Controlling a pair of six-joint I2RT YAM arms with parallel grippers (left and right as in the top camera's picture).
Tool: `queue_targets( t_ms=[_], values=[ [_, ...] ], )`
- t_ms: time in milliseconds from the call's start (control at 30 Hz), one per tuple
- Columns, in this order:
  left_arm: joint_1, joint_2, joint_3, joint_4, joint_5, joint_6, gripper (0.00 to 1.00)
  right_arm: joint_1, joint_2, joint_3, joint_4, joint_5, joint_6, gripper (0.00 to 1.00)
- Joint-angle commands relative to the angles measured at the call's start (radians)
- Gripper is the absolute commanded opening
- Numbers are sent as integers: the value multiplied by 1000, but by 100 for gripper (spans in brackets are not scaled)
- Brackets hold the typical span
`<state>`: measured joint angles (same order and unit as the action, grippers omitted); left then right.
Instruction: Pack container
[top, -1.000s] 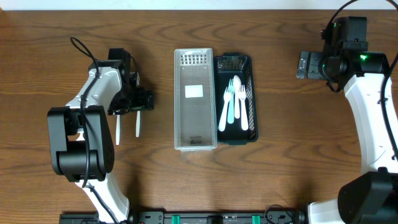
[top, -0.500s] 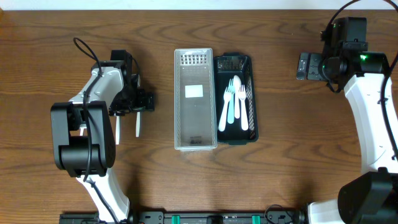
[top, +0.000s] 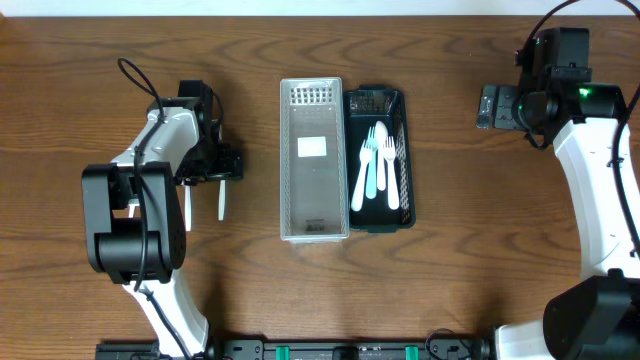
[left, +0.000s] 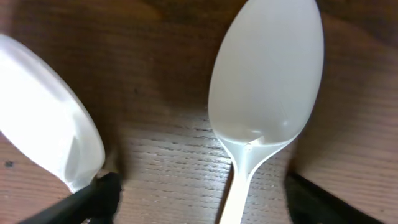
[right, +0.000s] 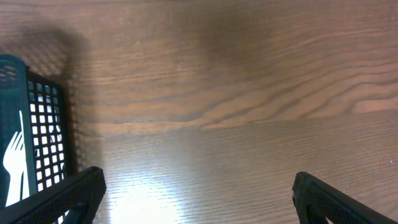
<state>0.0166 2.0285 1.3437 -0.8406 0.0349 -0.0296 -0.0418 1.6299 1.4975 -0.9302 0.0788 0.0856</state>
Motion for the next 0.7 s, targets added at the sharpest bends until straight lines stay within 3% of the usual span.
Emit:
queue_targets(
  t_ms=[0,133,333,433,667],
  values=[
    [2,31,-2,-11,-69,-6,75,-6,9,-2,-2,-4,-16,99],
    [2,31,-2,-14,-69,-6,61,-6,9,-2,-1,-4,-16,99],
    [-7,31,-2,-17,-69,-10,30,-6,9,-2,-1,-4,-16,99],
    [-12,31,-2,-17,-69,-10,21,-6,9,-2,-1,-4,-16,99],
    [-14,31,-2,-18,-69,-10,19,-6,9,-2,0,-4,-16,99]
  ],
)
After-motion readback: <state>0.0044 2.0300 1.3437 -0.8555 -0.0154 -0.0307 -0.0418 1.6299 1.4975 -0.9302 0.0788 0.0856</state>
